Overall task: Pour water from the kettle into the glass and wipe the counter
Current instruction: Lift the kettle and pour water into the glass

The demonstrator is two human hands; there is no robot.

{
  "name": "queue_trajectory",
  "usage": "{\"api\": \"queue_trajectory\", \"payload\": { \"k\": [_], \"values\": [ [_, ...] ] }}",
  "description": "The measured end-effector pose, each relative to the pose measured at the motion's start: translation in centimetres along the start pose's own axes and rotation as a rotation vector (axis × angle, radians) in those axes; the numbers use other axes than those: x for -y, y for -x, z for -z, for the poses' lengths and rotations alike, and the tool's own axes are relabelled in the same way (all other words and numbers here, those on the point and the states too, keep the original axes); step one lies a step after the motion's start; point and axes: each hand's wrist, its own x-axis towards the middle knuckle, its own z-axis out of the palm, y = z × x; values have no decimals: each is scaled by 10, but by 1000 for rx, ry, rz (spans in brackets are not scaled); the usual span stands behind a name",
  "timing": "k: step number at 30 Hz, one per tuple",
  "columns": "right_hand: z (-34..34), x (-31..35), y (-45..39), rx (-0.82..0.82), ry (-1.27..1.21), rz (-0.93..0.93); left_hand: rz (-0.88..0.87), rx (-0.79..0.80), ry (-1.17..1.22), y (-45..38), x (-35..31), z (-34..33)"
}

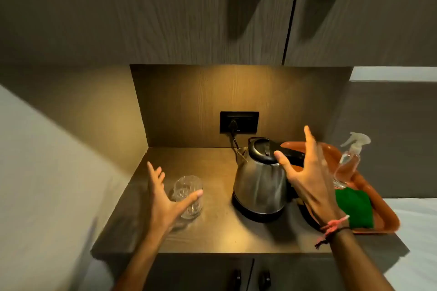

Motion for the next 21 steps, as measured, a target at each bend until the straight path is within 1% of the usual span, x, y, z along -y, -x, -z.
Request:
{"api": "queue_trajectory", "payload": {
  "k": [1, 2, 4, 6, 7, 10, 12, 14, 17, 18, 21],
  "values": [
    [-3, -7, -3, -40, -77, -72, 43, 6, 39, -6, 8, -5],
    [-6, -13, -5, -27, -144, -151, 75, 31, 39, -11, 16, -9],
    [-11, -24, -6, -6, -237, -242, 150, 76, 37, -18, 35, -19],
    [-18, -31, -10, -31, -286, -250, 193, 94, 42, -25, 47, -28],
    [-21, -33, -13, -47, -274, -233, 189, 101, 54, -27, 53, -31],
    [-27, -36, -25, -27, -151, -189, 186, 111, 34, -33, 64, -36],
    [-29, -39, -28, -25, -150, -182, 191, 107, 15, -34, 71, -38],
    [-31, -49, -22, -58, -244, -207, 225, 97, 13, -33, 77, -40],
    [-36, -63, -8, -63, -503, -333, 266, 74, 12, -31, 84, -40],
    [-36, -64, -8, -54, -555, -369, 265, 75, 6, -32, 85, -41],
    [-40, -59, -17, -63, -581, -421, 259, 80, -15, -33, 86, -39]
  ]
}}
